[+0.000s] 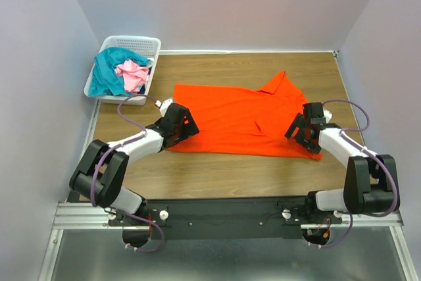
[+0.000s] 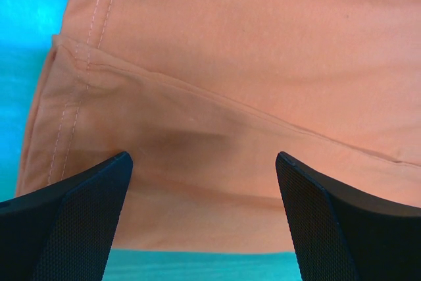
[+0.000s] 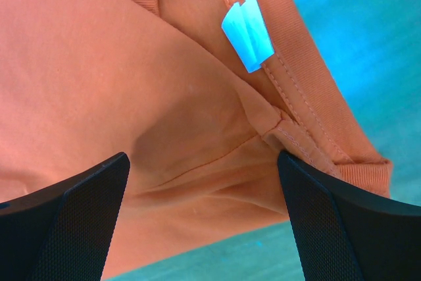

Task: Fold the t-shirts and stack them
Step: Fold the tshirt

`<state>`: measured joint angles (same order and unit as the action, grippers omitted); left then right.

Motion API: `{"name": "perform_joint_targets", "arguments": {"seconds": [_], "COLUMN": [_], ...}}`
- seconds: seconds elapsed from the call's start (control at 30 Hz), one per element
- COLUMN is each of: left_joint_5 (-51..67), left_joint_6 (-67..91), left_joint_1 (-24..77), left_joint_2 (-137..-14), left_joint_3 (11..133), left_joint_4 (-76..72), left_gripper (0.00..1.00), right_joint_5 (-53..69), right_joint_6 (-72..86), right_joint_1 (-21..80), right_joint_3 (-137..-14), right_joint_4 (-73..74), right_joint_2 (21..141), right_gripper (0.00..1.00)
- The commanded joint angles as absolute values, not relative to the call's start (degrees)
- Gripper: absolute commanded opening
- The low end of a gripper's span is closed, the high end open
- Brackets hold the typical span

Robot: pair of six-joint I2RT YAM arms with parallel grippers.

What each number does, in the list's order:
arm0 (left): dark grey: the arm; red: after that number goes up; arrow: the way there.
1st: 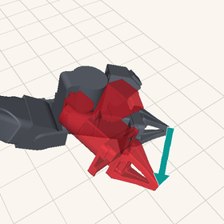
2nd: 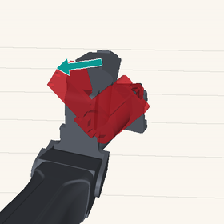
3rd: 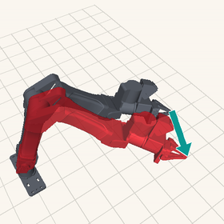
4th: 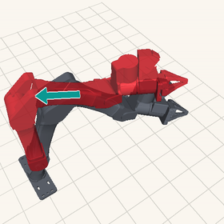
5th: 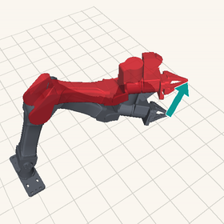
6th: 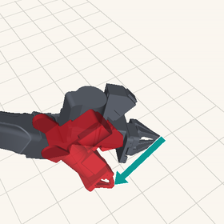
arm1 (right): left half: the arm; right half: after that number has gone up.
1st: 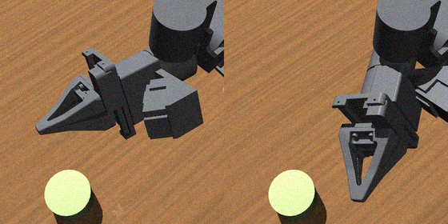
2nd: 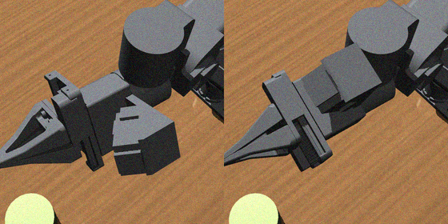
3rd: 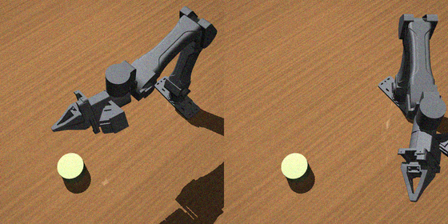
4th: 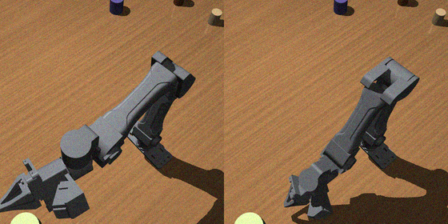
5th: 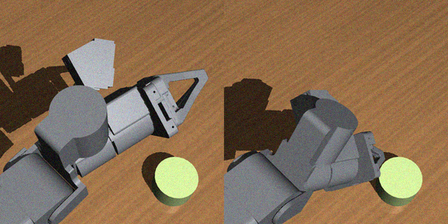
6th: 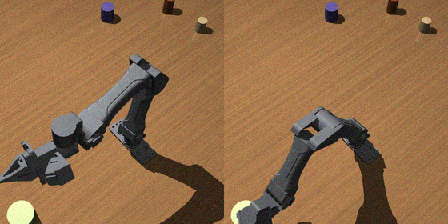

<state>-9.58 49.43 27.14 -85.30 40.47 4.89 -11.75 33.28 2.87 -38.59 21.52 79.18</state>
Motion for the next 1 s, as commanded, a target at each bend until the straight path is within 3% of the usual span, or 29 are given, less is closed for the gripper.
{"name": "perform_joint_targets", "arguments": {"seconds": [0.0, 0.27, 0.5, 0.73, 0.97], "left_joint_5": [-8.8, -14.1, -22.5, -25.2, -25.5], "left_joint_6": [54.2, 59.5, 56.9, 50.2, 44.3], "left_joint_1": [30.1, 32.0, 31.9, 27.0, 20.0], "left_joint_2": [-84.1, -74.3, -72.2, -80.2, -97.5], "left_joint_3": [37.0, 36.8, 47.1, 58.8, 74.4], "left_joint_4": [14.9, 24.8, 28.8, 26.1, 26.0], "left_gripper": [0.98, 0.98, 0.98, 0.98, 0.98], "right_joint_5": [-15.6, -16.1, -9.7, -3.4, -3.0], "right_joint_6": [38.0, 36.8, 30.9, 31.5, 31.7], "right_joint_1": [2.3, 2.2, 2.2, 2.2, 2.2], "right_joint_3": [-35.1, -37.2, -46.1, -54.1, -57.4], "right_joint_4": [28.7, 31.4, 30.6, 24.5, 19.7], "right_joint_2": [75.2, 67.2, 63.1, 70.6, 77.6], "right_gripper": [1.00, 1.00, 1.00, 1.00, 1.00]}}
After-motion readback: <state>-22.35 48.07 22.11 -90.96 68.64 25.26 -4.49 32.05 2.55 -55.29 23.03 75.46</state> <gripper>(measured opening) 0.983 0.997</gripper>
